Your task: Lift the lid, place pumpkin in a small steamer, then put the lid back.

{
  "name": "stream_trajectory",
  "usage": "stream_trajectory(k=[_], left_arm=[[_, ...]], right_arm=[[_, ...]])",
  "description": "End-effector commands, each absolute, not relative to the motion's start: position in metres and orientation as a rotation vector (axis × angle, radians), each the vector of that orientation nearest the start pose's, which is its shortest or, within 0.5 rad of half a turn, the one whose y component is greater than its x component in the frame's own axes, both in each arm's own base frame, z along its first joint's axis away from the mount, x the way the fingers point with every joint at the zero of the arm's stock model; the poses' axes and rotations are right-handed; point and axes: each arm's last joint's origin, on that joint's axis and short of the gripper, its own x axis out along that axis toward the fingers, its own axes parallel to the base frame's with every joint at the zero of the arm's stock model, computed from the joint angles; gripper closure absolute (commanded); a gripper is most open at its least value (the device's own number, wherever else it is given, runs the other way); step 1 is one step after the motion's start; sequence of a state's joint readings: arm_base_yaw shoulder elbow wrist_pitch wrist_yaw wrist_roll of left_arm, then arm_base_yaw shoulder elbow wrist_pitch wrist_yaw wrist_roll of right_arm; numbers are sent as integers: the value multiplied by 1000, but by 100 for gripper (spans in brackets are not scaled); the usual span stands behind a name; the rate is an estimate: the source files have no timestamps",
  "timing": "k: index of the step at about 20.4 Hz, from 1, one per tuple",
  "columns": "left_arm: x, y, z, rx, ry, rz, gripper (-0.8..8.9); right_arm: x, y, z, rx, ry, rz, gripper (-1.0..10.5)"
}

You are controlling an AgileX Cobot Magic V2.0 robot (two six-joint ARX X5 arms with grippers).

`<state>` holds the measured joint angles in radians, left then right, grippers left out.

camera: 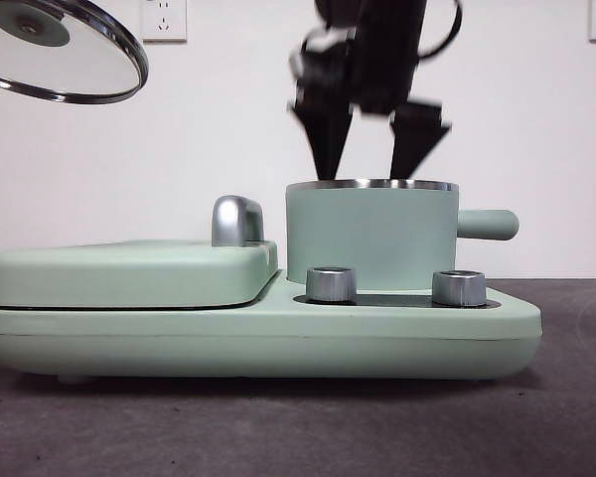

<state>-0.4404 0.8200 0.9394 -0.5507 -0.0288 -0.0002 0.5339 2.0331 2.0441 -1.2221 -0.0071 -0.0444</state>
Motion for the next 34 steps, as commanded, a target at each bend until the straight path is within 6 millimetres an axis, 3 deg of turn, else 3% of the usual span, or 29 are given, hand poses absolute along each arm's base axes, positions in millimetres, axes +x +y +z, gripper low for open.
stream_trajectory(k=[1, 4, 9, 14, 26, 34], left_arm=[[149, -70, 353, 103, 378, -407, 803], [149, -70, 353, 104, 378, -407, 803], [149, -70, 353, 106, 377, -408, 804], [150, -70, 355, 101, 357, -409, 804], [152, -75, 355, 82, 352, -523, 804], [171, -91, 349, 79, 348, -583, 804]], right_arm=[[347, 208, 343, -312, 1087, 498, 442], [333, 200, 370, -291, 1005, 492, 443], [310, 186, 384, -246, 876, 494, 443], [270, 162, 365, -172, 770, 485, 443], [145, 89, 297, -142, 607, 347, 443], [108, 67, 280, -118, 523, 344, 444]])
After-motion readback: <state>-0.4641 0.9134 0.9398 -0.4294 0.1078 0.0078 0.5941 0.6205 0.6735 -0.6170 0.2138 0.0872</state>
